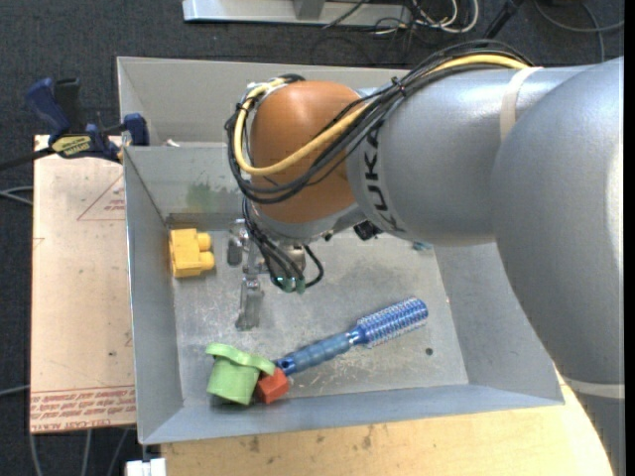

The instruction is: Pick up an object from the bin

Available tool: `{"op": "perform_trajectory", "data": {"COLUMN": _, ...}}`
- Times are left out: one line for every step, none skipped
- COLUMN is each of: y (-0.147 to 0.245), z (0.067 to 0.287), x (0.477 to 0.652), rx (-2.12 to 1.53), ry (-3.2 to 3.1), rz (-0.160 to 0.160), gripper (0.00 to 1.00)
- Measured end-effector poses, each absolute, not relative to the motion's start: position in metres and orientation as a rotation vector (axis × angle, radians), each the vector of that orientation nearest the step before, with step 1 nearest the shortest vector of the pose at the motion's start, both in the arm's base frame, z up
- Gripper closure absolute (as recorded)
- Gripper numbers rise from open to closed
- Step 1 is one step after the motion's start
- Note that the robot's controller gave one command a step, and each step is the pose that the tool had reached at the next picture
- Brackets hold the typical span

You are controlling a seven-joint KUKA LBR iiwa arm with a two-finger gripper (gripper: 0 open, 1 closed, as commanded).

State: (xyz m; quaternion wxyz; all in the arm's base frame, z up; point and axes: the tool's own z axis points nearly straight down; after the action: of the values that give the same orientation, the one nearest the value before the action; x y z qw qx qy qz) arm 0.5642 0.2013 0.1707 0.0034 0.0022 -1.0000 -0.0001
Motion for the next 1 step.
{"op": "perform_trajectory", "data": {"y": 0.1605, "z": 0.1481, "x": 0.4823, "rx": -0.390, "ry": -3.112, "rz": 0.002, "gripper": 0.00}}
